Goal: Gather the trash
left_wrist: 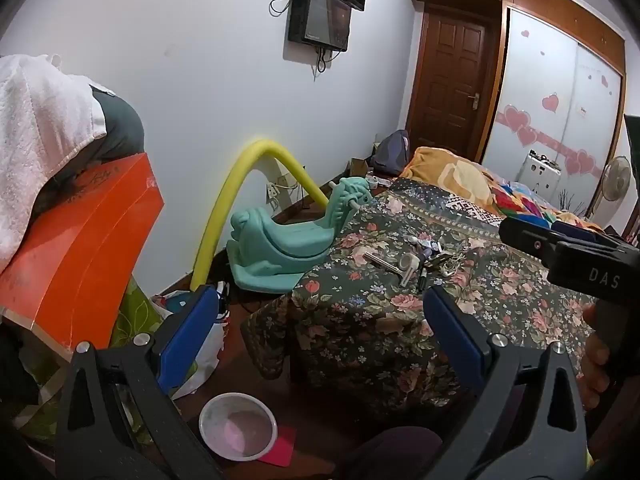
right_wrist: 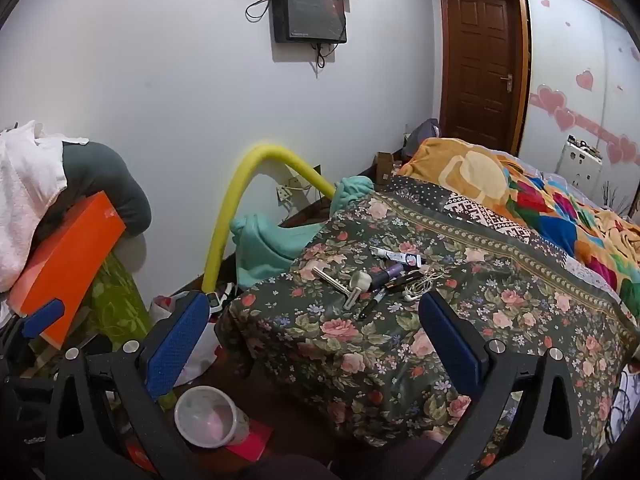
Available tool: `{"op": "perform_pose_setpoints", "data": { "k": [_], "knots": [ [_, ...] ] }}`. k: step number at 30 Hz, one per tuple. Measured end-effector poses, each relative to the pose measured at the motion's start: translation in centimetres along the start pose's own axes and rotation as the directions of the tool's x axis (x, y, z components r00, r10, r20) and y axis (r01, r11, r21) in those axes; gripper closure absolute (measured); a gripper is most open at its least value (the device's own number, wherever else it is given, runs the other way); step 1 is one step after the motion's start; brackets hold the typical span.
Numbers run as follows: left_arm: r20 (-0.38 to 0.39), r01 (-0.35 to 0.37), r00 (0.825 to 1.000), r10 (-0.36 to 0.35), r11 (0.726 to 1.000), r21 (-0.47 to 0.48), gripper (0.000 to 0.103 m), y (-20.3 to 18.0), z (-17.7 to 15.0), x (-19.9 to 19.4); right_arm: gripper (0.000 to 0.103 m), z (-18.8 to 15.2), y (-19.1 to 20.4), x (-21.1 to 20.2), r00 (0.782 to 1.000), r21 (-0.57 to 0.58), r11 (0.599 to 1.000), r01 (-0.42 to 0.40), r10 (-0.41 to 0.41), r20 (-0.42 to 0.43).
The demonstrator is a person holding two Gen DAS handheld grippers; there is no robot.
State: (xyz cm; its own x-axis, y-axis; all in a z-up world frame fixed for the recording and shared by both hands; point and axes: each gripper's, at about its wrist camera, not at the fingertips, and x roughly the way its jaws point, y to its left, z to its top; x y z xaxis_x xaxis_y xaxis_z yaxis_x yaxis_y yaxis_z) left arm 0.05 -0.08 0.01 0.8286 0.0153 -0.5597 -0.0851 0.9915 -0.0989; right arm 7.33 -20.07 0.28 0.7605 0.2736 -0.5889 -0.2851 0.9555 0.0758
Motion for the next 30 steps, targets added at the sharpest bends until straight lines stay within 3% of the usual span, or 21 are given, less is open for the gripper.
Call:
{"op": "perform_pose_setpoints", "data": {
  "k": [30],
  "knots": [
    [-0.004,0.003,1.000,-0.003,1.000,-0.012,0.000,0.1,-0.7,0.9,0.000,0.1,0.0,-0.1,1.000,0.003,1.000,-0.008,0.008,-0.011]
  ]
}}
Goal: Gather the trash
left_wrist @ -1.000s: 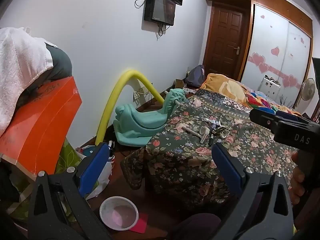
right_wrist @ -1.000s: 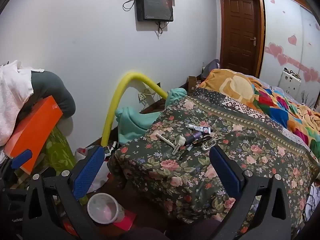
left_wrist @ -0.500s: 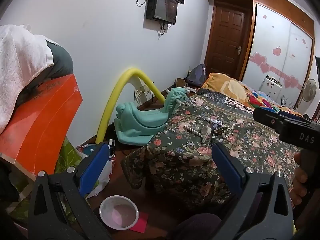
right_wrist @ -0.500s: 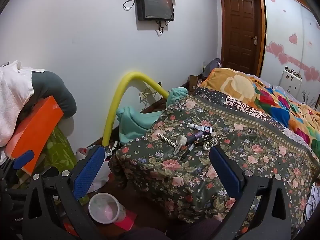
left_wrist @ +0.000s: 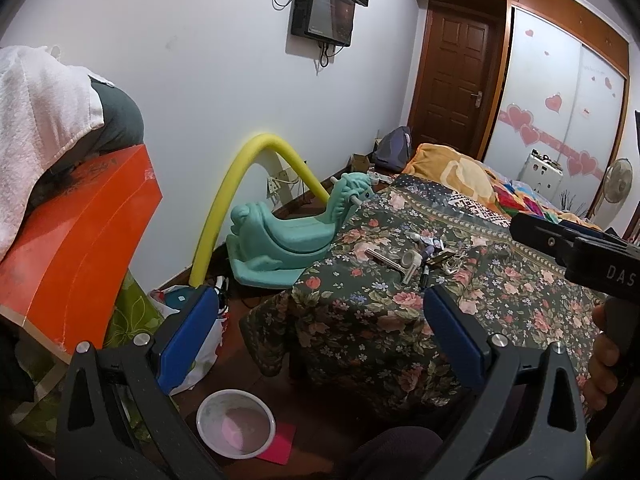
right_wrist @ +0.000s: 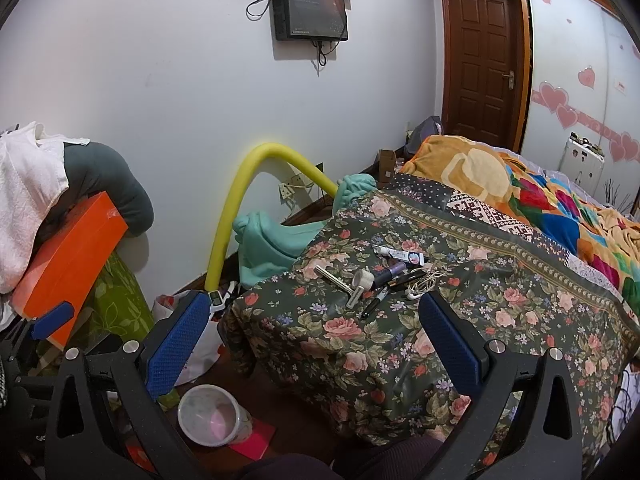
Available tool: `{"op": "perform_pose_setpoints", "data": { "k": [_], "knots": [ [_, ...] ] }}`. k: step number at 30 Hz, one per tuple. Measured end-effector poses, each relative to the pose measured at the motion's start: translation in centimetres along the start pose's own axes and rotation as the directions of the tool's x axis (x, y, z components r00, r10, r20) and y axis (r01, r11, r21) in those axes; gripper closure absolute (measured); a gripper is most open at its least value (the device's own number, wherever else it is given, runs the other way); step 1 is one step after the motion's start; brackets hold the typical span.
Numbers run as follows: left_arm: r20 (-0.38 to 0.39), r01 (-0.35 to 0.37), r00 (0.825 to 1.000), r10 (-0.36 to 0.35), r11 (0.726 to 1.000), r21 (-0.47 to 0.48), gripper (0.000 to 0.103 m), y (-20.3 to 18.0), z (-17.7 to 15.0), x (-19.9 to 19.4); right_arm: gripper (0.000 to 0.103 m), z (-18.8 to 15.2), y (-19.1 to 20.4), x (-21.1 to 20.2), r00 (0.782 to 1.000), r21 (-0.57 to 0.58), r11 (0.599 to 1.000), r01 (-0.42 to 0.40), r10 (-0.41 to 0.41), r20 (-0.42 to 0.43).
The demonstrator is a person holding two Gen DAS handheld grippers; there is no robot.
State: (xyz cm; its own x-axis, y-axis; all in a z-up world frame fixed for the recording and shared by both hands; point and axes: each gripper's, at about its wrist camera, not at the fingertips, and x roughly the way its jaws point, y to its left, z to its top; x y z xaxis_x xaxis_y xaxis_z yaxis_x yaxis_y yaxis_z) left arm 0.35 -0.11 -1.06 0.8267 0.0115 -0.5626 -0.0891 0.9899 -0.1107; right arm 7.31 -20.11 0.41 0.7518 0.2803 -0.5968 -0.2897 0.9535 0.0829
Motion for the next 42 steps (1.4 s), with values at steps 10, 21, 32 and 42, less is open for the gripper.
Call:
{"op": "perform_pose_setpoints", "data": {
  "k": [10,21,32,42],
  "knots": [
    [0.000,-0.007,1.000,0.007,1.000,0.004,0.000,-0.13,0.05,0.02,0.000,-0.06,0.05,0.01,1.000,0.002,1.000,-0.003,0.004,-0.004],
    [-0.003,-0.021,1.000,0.021,1.000,0.006,0.000,-0.31,-0.15,0.10,0.000,0.04,0.24,-0.03,1.000,-0.004,1.000,-0.004,0.004,-0.003],
    [-0.002,-0.005,1.000,0.005,1.000,0.004,0.000,-0.11,0.35,0.13,0.000,0.05,0.08,-0.26,1.000,-0.003,1.000,-0.005,0.005,-0.004],
    [-0.006,-0.019,1.000,0.019,1.000,0.005,0.000,-0.23,0.54,0.14,0.000,-0.01,0.06,-0.39,1.000,-0.006,1.000,-0.006,0.006,-0.006]
  ]
}}
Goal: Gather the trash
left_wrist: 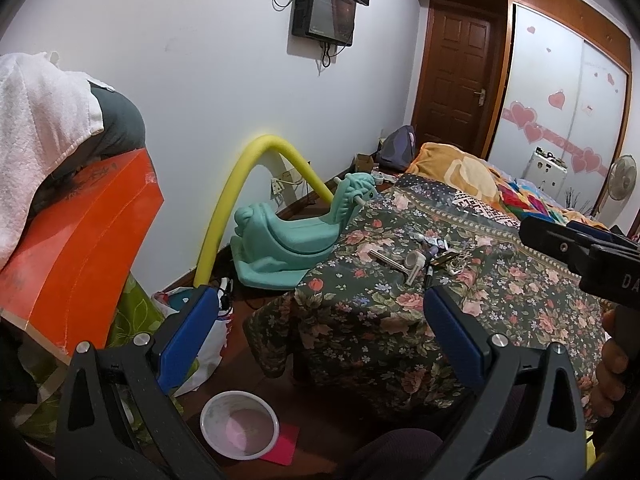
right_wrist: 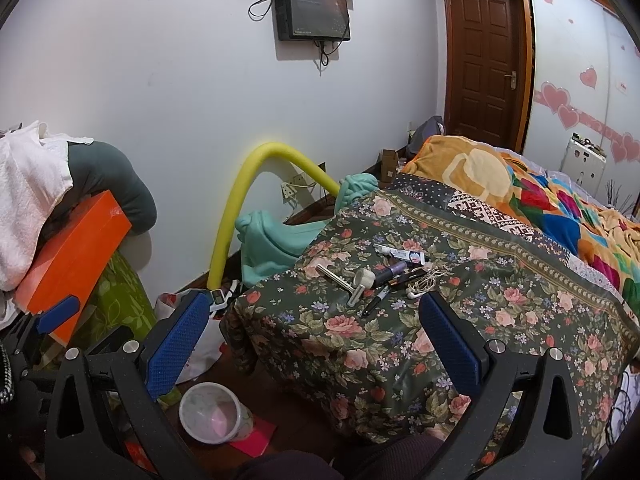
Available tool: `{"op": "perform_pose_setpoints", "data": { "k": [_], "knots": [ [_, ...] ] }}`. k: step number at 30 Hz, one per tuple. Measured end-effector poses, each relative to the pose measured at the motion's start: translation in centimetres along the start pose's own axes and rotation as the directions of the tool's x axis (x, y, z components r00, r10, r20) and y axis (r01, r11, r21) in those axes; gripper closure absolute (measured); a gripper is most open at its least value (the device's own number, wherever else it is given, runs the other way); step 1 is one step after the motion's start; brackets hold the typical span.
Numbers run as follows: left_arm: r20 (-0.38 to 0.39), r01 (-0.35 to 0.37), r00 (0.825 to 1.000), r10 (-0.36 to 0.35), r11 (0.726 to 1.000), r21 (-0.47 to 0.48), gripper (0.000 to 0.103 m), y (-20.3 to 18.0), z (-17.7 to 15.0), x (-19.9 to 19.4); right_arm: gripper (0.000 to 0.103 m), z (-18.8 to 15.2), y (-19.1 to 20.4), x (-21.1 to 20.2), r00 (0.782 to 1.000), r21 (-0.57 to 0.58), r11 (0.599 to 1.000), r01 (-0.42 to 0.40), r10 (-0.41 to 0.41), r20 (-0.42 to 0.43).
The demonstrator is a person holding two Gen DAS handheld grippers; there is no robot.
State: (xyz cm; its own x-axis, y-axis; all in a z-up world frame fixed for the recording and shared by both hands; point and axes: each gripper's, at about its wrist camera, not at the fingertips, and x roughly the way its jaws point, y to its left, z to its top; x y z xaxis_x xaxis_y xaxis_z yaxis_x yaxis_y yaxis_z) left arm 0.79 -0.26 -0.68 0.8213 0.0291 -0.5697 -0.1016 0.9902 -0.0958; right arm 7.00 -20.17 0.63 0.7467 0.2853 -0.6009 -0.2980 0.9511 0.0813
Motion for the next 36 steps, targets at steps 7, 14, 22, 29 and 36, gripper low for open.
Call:
{"op": "perform_pose_setpoints", "data": {
  "k": [7,14,22,29,36],
  "knots": [
    [0.001,0.007,1.000,-0.007,1.000,-0.006,0.000,-0.1,0.3,0.1,0.000,0.0,0.0,-0.1,1.000,0.002,1.000,-0.002,0.002,0.001],
    [-0.003,0.001,1.000,-0.001,1.000,-0.011,0.000,-0.2,0.3,0.1,0.000,-0.1,-0.2,-0.1,1.000,-0.001,1.000,0.002,-0.002,0.001],
    [-0.006,0.004,1.000,-0.004,1.000,-0.018,0.001,-0.7,1.0,1.1,0.000,0.0,-1.1,0.7,1.000,0.007,1.000,-0.004,0.004,-0.008],
    [-0.025,0.014,1.000,-0.014,1.000,0.000,0.005,-2.4,2.2,4.0,0.000,0.0,-3.3,2.6,1.000,0.011,1.000,0.016,-0.016,-0.027],
    [-0.102,0.069,0.993,-0.067,0.997,0.021,0.012,-5.5,2.7,9.5,0.000,-0.5,-7.2,6.8,0.992,0.053,0.999,0.004,0.003,-0.123]
  ]
}}
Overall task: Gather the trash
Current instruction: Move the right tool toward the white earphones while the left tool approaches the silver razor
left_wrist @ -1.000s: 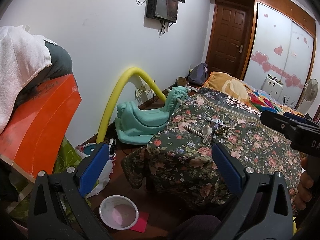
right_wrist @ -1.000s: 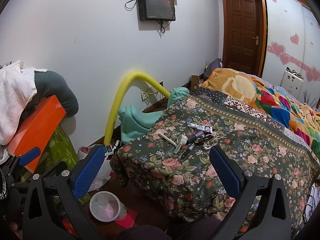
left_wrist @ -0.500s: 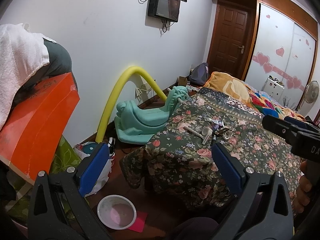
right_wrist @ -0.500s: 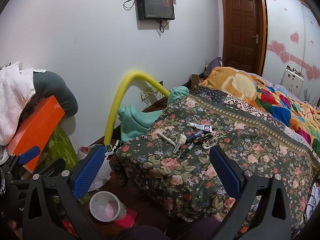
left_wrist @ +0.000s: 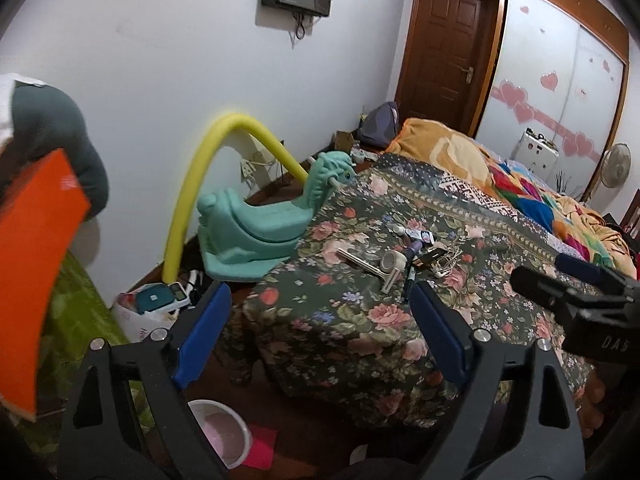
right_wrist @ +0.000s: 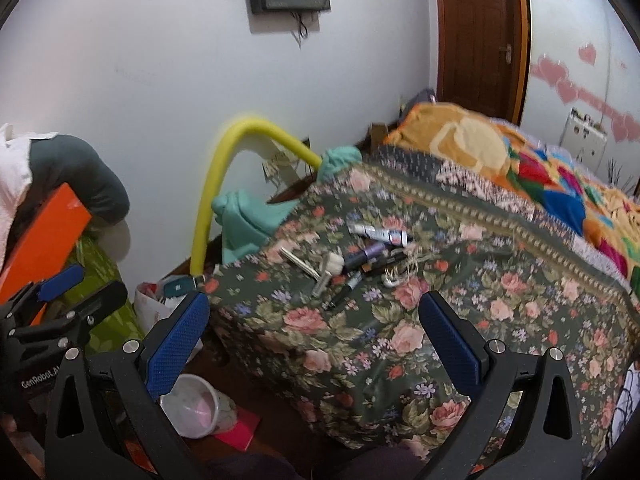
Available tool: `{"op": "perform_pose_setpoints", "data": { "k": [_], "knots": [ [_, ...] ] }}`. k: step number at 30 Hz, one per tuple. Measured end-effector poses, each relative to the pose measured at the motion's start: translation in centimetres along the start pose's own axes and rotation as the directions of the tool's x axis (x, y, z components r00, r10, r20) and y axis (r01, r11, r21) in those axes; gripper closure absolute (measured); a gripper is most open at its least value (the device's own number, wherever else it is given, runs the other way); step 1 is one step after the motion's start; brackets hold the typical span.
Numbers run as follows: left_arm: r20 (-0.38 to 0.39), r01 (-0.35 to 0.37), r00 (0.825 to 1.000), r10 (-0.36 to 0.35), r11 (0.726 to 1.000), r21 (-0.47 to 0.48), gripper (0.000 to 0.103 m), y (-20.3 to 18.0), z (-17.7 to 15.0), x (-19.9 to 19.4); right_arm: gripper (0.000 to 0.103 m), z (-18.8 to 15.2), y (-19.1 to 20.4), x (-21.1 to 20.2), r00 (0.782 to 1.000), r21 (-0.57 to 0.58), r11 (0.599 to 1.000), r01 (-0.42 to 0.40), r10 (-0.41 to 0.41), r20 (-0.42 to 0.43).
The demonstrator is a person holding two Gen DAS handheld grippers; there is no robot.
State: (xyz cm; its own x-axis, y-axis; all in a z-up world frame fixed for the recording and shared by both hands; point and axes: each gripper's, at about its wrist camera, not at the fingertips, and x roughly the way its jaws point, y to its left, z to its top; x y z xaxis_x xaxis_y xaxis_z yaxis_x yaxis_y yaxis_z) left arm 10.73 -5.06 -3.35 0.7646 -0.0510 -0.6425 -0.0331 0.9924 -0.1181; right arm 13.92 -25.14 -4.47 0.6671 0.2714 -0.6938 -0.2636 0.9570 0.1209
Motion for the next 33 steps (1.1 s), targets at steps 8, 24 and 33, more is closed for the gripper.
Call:
{"op": "perform_pose_setpoints", "data": {
  "k": [8,24,33],
  "knots": [
    [-0.085,0.035,0.995,-0.043,0.995,-0.090,0.012,-1.7,0.2,7.4,0.001,0.1,-4.4,5.4,0.996,0.054,0.998,-0.023,0.027,-0.090],
    [-0.206,0.013,0.978,-0.025,0.998,-0.062,0.012,-4.8,-0.4,19.5,0.029,0.9,-12.9,15.5,0.974,0.190,0.981,-0.039,0.080,-0.213],
    [-0.260,0.026,0.965,-0.047,0.996,-0.082,0.023,-6.3,-1.3,23.5,0.053,1.1,-14.9,21.2,0.953,0.202,0.978,-0.057,0.113,-0.281]
  ]
}}
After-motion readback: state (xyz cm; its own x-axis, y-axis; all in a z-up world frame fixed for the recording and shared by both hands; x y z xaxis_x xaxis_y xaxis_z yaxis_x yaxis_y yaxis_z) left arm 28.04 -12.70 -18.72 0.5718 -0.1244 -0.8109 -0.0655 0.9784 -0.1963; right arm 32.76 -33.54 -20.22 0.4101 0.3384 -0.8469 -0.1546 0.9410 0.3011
